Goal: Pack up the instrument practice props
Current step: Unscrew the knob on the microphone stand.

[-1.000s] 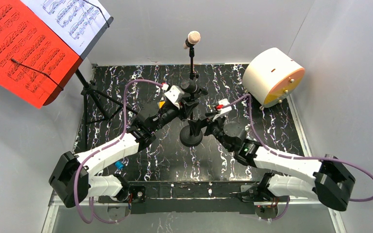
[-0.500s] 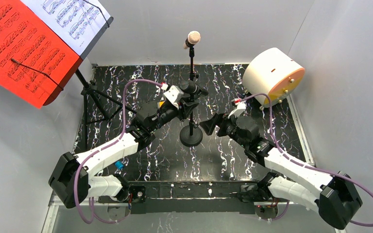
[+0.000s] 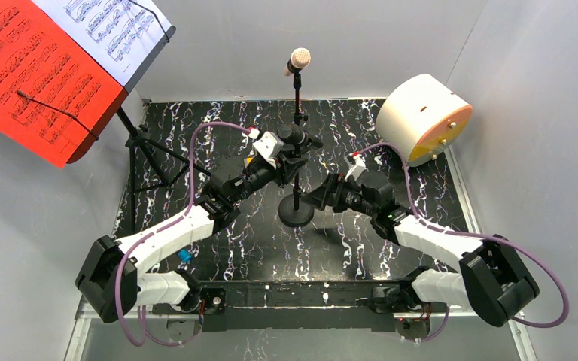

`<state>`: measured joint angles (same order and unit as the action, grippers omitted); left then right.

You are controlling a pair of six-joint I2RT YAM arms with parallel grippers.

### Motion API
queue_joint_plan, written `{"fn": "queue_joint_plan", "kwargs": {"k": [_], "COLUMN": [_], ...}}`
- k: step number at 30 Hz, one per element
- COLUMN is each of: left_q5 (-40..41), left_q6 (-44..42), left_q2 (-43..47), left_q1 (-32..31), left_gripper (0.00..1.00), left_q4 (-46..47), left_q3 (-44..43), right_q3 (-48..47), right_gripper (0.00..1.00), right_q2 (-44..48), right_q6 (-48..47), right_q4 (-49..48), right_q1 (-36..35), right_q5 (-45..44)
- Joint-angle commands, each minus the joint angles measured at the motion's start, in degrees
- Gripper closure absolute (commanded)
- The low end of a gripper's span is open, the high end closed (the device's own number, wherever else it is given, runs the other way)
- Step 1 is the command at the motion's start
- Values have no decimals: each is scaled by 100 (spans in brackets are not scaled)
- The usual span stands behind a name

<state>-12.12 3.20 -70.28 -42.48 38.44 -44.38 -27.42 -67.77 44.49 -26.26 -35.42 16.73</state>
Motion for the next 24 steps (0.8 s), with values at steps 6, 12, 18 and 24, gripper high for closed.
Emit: {"fn": "queue_joint_plan", "kwargs": {"k": [6, 12, 18, 24], "left_q5": [-201, -205, -207, -216], "left_q6": [40, 25, 5, 14], "left_q2": [-39, -17, 10, -4], "left_q1": [19, 12, 12, 18], "left_gripper": [100, 100, 100, 100], "left_q4": [-249, -249, -248, -258], "left_q3": [44, 46, 51, 36], "right_q3": [-343, -474, -599, -612], "right_gripper": [16, 33, 52, 66], "right_q2": [-596, -1012, -1320, -1467], "right_q6": [333, 389, 578, 645], "right_q4": [-998, -1433, -1860, -1998], "right_q1": [142, 246, 262, 299], "right_q5": [740, 1019, 1402, 1634]}}
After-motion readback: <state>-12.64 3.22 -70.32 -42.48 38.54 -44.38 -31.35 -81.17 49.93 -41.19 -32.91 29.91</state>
